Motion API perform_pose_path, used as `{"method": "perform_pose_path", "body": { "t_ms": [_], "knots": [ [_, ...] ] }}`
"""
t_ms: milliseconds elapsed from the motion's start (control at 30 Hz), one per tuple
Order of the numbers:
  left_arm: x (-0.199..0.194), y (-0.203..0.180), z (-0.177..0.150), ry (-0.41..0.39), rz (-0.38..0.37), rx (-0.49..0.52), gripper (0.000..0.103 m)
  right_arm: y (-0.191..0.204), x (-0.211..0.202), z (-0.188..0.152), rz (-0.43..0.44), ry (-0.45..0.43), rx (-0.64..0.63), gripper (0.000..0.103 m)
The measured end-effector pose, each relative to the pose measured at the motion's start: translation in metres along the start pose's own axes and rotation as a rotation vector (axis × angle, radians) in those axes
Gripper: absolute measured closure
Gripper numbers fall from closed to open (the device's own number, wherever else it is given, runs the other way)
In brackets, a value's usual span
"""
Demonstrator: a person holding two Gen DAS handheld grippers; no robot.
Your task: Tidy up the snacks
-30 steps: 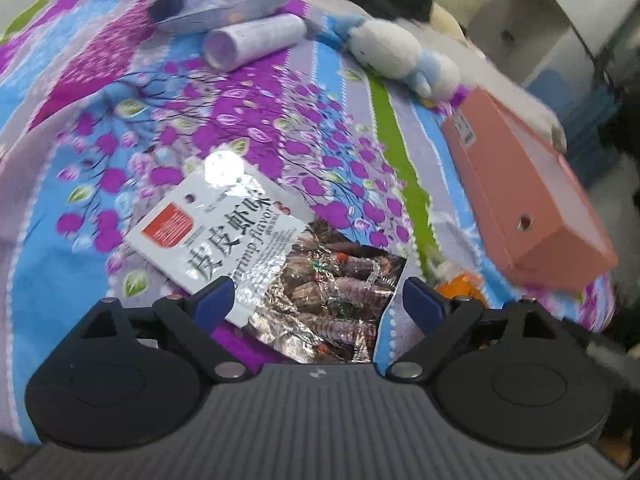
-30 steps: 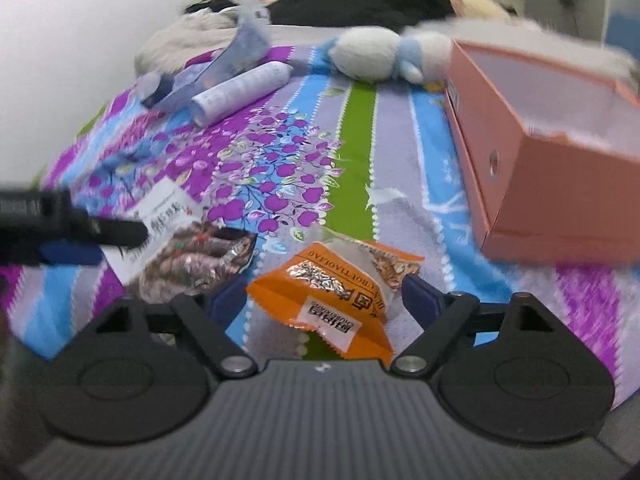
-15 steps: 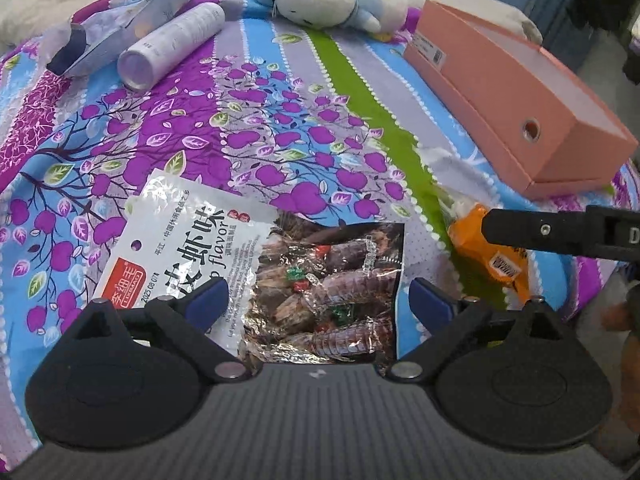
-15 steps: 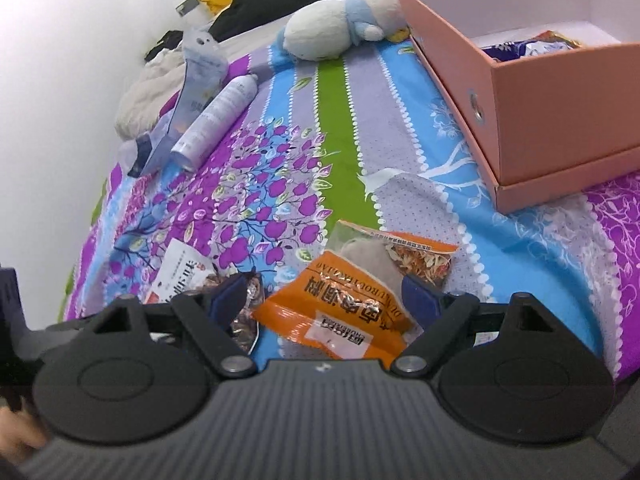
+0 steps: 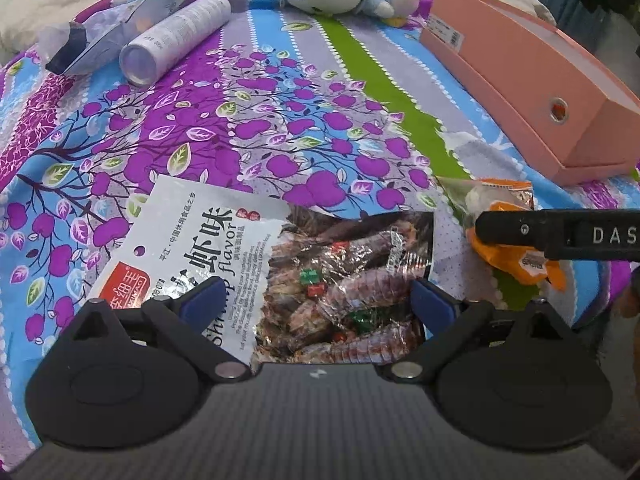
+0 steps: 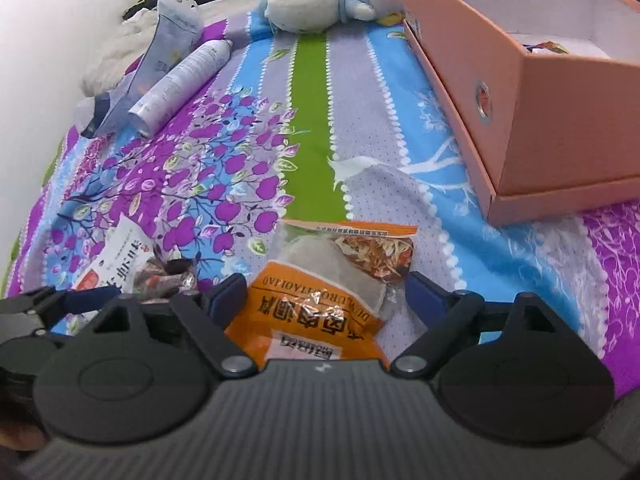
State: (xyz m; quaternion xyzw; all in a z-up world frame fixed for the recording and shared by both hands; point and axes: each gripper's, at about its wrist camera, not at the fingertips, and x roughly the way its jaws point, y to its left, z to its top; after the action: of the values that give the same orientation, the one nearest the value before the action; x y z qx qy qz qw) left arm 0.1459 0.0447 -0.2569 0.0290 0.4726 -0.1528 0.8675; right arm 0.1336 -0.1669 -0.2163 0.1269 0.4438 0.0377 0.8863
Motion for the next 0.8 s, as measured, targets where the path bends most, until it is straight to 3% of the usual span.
{"method": "perform_pose_path", "body": {
  "t_ms": [267, 767, 800],
  "knots": [
    [0.002, -0.006, -0.001, -0.008, 0.040, -0.005, 0.015, -0.004, -0.008, -0.002, 0.019, -0.009, -0.027, 0.025],
    [-0.016, 0.008, -0.004, -0.069, -0.015, -0.194, 0.042, -0.003, -0.016, -0.001, -0.008, -0.011, -0.085, 0.026],
    [-0.019, 0.007, -0.004, -0.072, -0.017, -0.204, 0.049, -0.003, -0.017, -0.001, -0.009, -0.011, -0.087, 0.026]
  ]
}}
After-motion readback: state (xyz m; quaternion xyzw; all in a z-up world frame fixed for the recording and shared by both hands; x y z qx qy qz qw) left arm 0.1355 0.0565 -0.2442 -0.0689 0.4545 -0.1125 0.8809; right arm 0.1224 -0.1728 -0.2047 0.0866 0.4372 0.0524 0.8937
